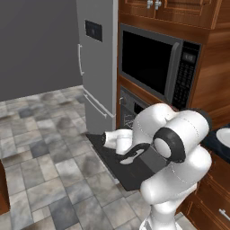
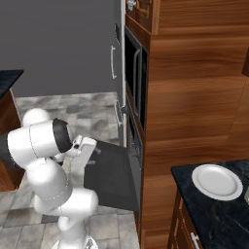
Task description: Take the baked cake out of the oven and place it on the plate for cooling. Then close the oven door.
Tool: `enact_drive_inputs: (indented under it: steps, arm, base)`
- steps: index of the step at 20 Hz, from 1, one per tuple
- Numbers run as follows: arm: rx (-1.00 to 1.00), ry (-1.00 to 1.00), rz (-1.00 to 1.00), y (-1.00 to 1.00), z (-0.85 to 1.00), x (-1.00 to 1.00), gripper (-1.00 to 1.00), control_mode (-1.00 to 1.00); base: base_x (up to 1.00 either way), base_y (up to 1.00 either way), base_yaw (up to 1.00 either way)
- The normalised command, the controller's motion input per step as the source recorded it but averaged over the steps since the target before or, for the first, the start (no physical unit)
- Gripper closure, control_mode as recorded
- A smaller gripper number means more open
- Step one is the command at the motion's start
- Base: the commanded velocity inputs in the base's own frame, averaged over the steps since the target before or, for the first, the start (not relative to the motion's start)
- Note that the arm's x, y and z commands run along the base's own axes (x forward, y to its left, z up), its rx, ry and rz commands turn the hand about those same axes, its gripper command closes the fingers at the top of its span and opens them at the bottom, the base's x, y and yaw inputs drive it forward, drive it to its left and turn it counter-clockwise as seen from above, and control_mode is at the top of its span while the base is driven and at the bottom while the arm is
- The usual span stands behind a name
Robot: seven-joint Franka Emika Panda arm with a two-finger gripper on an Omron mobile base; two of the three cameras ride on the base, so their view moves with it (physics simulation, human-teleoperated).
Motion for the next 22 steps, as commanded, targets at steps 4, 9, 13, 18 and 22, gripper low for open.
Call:
enact_drive_inputs:
  steps: [4,9,13,18,22]
  arm:
    - [0.0,-0.1,0.0,-0.32,0.0,0.0,-1.0,-1.0]
    - [0.0,-0.03,0.0,-0.18,-0.05,0.02,-1.0,-1.0]
    - [0.0,-0.05,0.0,-0.1,-0.19,0.11,-1.0,-1.0]
    - [0.0,-0.03,0.0,-0.01,-0.36,0.15,-1.0,-1.0]
    - [-0.02,-0.01,0.0,0.0,-0.43,0.19,-1.0,-1.0]
  base:
    - [0.0,0.0,0.0]
    - [0.0,0.0,0.0]
    - [0.0,0.0,0.0]
    - [0.0,0.0,0.0]
    - [0.0,0.0,0.0]
